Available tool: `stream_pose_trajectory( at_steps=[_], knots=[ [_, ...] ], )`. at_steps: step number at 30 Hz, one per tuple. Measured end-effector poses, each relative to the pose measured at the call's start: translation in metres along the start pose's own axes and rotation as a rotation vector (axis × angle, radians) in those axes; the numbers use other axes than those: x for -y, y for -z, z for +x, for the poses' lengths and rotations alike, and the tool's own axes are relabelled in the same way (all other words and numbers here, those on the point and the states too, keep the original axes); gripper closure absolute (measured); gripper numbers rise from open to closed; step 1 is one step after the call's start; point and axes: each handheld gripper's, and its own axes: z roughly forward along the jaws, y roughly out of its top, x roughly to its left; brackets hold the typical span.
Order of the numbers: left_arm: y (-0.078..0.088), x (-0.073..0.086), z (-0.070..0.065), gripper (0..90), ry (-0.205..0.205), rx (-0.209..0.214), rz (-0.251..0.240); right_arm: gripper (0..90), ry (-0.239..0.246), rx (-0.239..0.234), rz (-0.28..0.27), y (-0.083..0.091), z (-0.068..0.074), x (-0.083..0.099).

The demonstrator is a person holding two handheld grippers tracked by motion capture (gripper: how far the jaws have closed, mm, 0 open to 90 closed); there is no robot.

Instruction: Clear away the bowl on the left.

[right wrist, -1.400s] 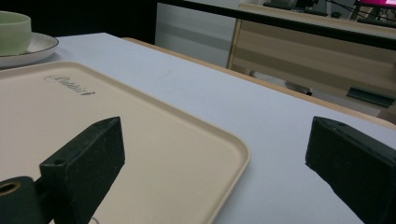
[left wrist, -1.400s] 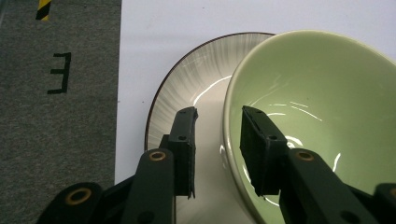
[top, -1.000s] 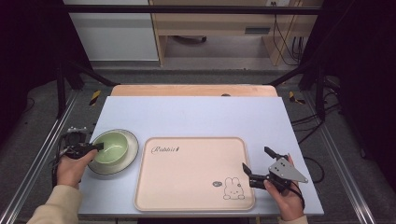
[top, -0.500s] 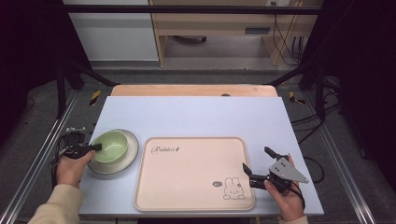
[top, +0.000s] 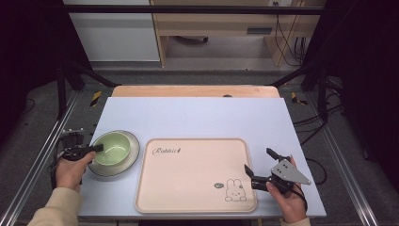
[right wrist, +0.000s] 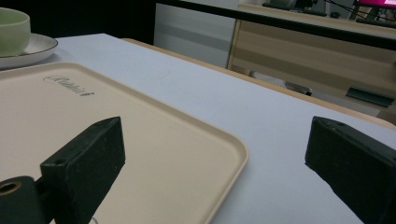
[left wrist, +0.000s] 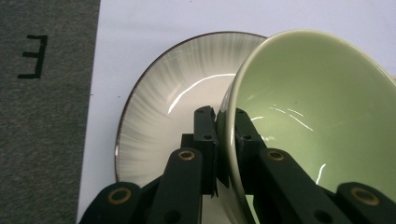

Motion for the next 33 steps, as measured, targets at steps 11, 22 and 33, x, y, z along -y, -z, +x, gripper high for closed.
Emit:
stream_pose_trajectory(
  at_steps=[11,22,33],
  knots=[
    [0.008,-0.005,-0.023,83.3,-0.03,0.056,-0.046,5.0,-0.001,-0.001,-0.002,0.0,0.001,0.0],
    [0.012,-0.012,-0.037,83.2,-0.046,0.081,-0.065,5.0,0.001,-0.002,-0.001,0.0,0.0,0.0],
    [0.011,-0.013,-0.044,83.2,-0.049,0.08,-0.076,5.0,0.001,-0.002,-0.001,0.0,0.0,0.0]
  ],
)
